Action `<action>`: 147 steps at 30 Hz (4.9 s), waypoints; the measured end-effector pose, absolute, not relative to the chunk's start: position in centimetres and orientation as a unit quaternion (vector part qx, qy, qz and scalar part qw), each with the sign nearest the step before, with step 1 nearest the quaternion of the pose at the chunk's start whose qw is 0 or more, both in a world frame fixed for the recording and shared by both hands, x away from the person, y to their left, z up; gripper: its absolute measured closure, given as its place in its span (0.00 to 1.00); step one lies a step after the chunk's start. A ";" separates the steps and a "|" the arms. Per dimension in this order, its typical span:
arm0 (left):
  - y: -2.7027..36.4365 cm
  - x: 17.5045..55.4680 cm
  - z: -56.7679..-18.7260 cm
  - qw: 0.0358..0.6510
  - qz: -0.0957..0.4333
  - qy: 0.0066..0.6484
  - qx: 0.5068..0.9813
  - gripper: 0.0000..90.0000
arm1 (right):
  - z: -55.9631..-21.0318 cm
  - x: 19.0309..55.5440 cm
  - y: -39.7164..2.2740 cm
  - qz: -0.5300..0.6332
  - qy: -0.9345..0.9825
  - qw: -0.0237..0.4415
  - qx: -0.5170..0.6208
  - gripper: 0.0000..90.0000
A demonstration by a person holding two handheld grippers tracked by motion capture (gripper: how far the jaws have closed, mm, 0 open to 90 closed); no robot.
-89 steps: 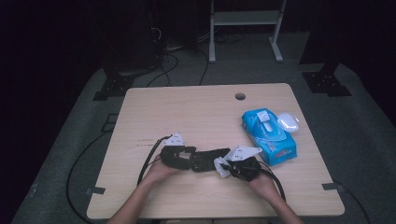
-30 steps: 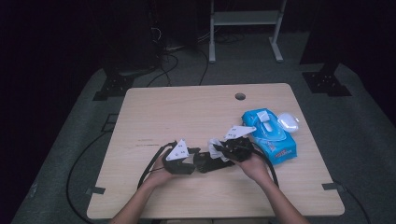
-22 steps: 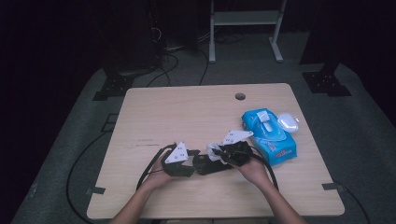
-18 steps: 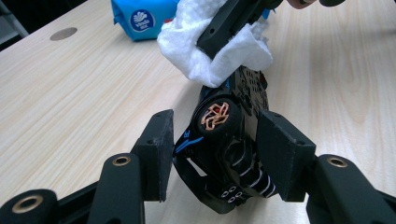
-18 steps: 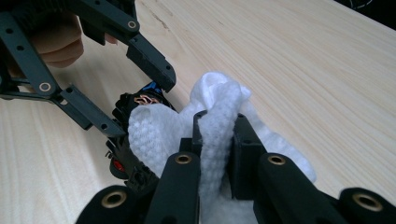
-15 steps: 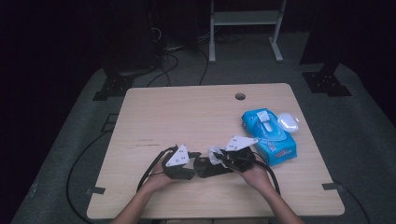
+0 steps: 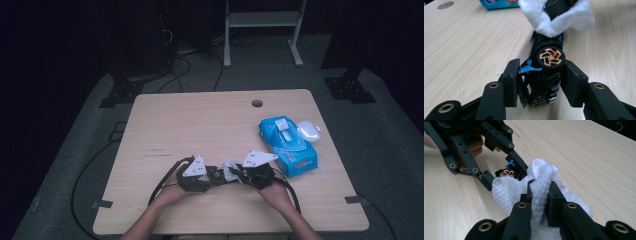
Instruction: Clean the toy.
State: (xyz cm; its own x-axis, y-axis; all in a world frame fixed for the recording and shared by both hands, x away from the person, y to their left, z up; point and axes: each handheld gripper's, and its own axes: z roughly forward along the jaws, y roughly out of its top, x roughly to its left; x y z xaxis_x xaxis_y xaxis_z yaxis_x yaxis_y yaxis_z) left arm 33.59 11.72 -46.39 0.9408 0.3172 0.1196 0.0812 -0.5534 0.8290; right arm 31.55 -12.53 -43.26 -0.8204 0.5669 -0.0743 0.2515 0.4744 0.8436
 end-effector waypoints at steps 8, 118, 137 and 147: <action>12.3 34.1 -46.4 0.467 0.141 0.131 0.863 0.65 | -43.2 32.8 -10.2 0.456 0.841 0.171 0.236 0.91; 11.6 34.3 -47.3 0.468 0.125 0.152 0.861 0.65 | -43.3 33.8 -15.1 0.445 0.804 0.217 0.329 0.92; 12.1 34.5 -47.4 0.461 0.123 0.155 0.865 0.65 | -43.4 33.7 -15.4 0.448 0.807 0.216 0.320 0.91; 12.1 34.5 -47.5 0.463 0.123 0.156 0.864 0.65 | -43.0 34.2 -17.8 0.454 0.785 0.221 0.359 0.91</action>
